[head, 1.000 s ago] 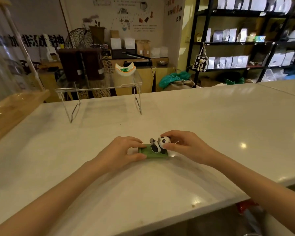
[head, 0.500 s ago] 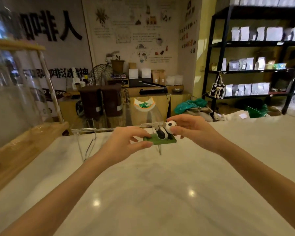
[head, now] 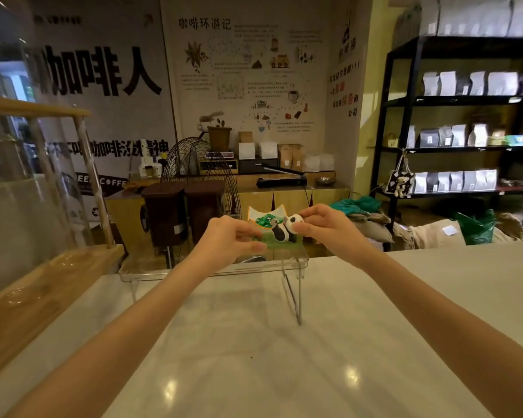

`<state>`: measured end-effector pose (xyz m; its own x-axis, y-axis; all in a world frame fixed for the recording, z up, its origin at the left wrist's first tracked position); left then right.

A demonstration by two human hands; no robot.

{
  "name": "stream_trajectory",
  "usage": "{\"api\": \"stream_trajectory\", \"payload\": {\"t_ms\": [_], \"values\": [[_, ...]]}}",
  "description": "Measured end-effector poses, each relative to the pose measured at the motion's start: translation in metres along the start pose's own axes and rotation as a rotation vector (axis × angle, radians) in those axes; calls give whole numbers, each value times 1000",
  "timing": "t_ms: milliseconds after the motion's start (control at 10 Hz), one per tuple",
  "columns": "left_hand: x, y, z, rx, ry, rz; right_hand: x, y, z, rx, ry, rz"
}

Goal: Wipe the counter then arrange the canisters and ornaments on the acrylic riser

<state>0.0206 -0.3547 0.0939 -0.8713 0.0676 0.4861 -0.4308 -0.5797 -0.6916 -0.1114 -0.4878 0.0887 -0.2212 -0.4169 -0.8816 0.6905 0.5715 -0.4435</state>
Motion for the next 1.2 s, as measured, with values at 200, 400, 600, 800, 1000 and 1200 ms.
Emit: {"api": "stream_trajectory", "payload": {"t_ms": [200, 400, 600, 800, 1000, 1200], "values": [[-22, 11, 16, -74, -60, 36, 7, 8, 21, 59, 4, -27], [-32, 14, 23, -98, -82, 107, 17, 13, 33, 92, 12, -7], [-36, 19, 29, -131, -86, 113, 20, 15, 37, 132, -4, -39], [-38, 24, 31, -145, -87, 142, 24, 15, 36, 144, 5, -37], [-38, 27, 28, -138, -86, 125, 24, 17, 31, 197, -17, -55], [-38, 26, 27, -166, -84, 130, 27, 19, 26, 249, -19, -182]]}}
Point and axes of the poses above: each hand's wrist, its own z-axis towards the middle knuckle, its own y-axis out of the palm, x = y × z, the point moved 4 cm from there along z, towards the middle knuckle, and after that the axes turned 11 degrees about y, right-handed, at the moved point
